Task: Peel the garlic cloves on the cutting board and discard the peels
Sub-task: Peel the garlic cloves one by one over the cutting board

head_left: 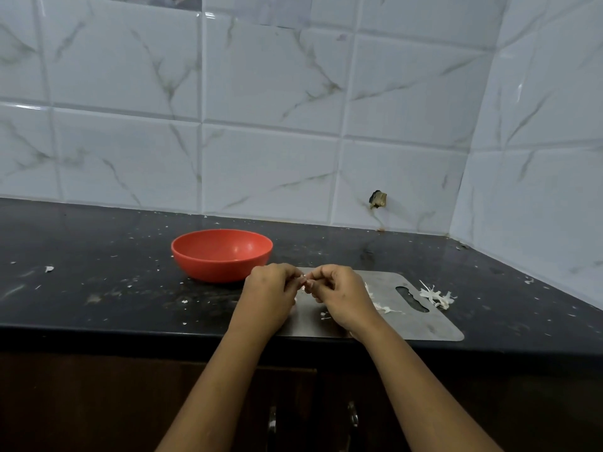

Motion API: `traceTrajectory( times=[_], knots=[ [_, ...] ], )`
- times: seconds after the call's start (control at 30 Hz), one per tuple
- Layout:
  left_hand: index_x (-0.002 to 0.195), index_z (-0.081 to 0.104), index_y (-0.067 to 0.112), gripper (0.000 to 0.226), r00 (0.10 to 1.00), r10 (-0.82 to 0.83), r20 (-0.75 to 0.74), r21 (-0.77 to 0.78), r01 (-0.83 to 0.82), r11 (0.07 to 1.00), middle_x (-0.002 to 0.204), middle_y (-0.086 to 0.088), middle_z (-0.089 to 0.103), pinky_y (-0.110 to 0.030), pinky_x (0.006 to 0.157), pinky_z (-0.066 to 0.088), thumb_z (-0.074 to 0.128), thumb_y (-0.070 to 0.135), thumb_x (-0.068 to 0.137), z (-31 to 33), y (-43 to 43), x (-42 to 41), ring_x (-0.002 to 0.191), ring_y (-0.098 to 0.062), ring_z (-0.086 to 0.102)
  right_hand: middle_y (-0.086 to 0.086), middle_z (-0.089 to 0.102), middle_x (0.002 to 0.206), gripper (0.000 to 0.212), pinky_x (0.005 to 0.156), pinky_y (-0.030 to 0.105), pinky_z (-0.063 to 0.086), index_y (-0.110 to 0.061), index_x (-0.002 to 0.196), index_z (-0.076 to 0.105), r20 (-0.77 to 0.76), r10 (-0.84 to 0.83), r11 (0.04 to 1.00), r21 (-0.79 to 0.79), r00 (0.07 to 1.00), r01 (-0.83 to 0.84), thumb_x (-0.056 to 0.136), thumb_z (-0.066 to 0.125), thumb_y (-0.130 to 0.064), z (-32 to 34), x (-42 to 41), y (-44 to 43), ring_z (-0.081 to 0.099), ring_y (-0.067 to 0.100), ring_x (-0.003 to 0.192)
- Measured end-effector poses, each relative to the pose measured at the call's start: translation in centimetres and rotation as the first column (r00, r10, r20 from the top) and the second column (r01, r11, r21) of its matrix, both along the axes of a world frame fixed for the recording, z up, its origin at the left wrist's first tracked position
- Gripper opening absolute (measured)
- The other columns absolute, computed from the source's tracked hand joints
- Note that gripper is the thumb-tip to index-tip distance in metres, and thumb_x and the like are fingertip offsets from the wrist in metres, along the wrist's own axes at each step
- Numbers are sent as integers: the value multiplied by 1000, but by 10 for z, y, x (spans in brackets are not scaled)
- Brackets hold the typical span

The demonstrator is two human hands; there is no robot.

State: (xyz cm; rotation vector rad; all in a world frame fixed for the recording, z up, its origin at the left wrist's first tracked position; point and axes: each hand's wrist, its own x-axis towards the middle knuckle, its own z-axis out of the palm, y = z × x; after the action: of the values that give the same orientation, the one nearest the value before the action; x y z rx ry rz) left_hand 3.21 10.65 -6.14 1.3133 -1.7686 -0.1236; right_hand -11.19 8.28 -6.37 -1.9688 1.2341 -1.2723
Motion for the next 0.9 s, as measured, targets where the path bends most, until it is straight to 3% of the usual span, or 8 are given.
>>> traceTrajectory(
  times=[0.1, 0.27, 0.4, 0.53, 0.63, 0.77, 0.9],
  knots=[
    [93, 74, 16, 13, 999, 30, 41, -59, -27, 998, 77, -1, 71, -41, 76, 51, 63, 22, 91, 0, 3, -5, 74, -19, 65, -5, 66, 74, 12, 57, 11, 43, -11, 90, 70, -102, -26, 999, -33, 994, 23, 94, 58, -10, 0, 0, 0, 56, 1, 63],
    [87, 75, 17, 8, 996, 12, -88, -57, -17, 998, 72, 3, 72, -35, 71, 55, 68, 15, 87, 1, 3, -2, 62, -8, 66, -6, 62, 83, 15, 60, 7, 39, -13, 93, 67, -226, -45, 998, -60, 973, 32, 97, 52, -12, 1, 4, 0, 55, 1, 74],
    [84, 75, 16, 10, 999, 18, -39, -128, -23, 991, 76, 5, 73, -34, 73, 53, 67, 12, 86, -2, 2, -3, 67, -12, 65, -5, 62, 78, 23, 61, 7, 38, -19, 82, 64, -288, -24, 997, -83, 957, 0, 94, 50, -5, 4, 5, 3, 54, 0, 68],
    [80, 75, 17, 11, 999, 37, -34, -136, -41, 990, 68, 8, 69, -29, 70, 50, 67, 12, 86, -2, -1, -2, 65, -11, 63, 5, 68, 79, 18, 57, 11, 39, -10, 84, 69, -274, -33, 992, -127, 961, -2, 91, 53, -7, 4, 6, 9, 52, 3, 62],
    [81, 75, 19, 9, 988, 4, -158, -36, -10, 999, 60, 9, 65, -26, 64, 53, 70, 13, 85, -1, 0, -2, 55, -7, 62, 5, 63, 66, 16, 51, 14, 35, -7, 84, 72, -232, -38, 986, -169, 972, -2, 90, 57, -10, 3, 5, 10, 46, 6, 52],
    [81, 72, 16, 9, 917, -30, -398, 63, 59, 996, 68, 1, 70, -15, 54, 52, 72, 7, 83, 2, 1, 0, 54, -6, 64, 1, 58, 60, 15, 48, 16, 34, -11, 81, 70, -230, -38, 980, -200, 972, -9, 90, 58, -10, 3, 5, 12, 45, 6, 50],
    [71, 68, 16, 14, 870, -11, -492, 106, 73, 992, 65, -5, 70, -19, 55, 54, 75, 6, 79, 3, 1, 1, 52, -9, 64, -5, 53, 56, 17, 48, 17, 33, -13, 74, 67, -276, -62, 975, -223, 959, -1, 88, 59, -11, 2, 6, 12, 43, 7, 49]
  ],
)
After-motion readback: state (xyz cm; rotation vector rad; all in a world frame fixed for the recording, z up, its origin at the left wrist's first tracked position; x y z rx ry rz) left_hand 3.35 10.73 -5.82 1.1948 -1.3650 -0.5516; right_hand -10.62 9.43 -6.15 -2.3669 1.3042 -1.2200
